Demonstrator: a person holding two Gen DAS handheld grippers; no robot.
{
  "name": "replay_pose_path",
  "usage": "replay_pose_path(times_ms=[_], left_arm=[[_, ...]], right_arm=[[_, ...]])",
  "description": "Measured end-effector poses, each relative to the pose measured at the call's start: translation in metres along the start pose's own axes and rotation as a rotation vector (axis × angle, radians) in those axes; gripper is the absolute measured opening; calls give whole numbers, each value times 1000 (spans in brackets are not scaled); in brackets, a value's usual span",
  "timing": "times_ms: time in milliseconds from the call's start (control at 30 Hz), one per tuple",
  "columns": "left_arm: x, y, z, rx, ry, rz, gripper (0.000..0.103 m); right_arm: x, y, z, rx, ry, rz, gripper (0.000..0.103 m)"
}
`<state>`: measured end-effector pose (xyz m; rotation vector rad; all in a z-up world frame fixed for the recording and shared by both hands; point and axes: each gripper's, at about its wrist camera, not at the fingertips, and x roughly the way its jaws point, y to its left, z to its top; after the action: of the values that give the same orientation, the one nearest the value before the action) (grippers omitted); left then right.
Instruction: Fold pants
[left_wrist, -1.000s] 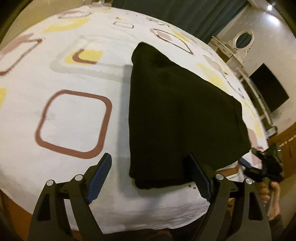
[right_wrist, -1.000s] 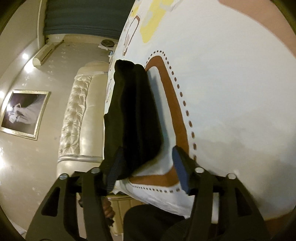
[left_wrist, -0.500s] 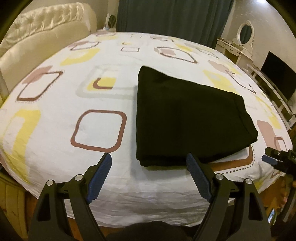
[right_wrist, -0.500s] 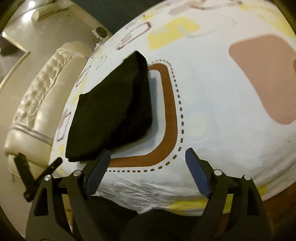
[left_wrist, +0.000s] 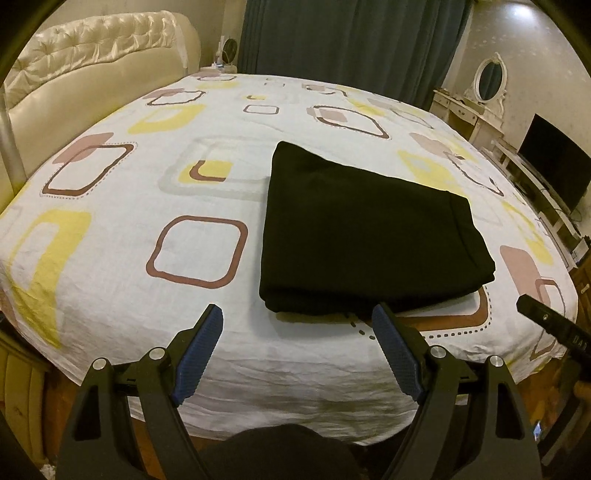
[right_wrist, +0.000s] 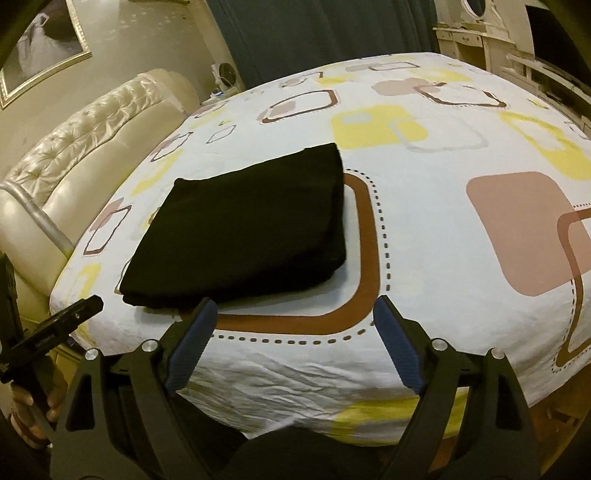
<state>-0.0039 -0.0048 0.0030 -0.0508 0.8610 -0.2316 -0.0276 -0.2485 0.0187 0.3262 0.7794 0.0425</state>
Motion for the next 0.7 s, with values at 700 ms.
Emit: replay_pose_path(times_ms=[700], left_arm=[[1, -14, -1, 40, -33, 8, 82]], right_arm=[[15, 8, -8, -78, 11, -62, 87]])
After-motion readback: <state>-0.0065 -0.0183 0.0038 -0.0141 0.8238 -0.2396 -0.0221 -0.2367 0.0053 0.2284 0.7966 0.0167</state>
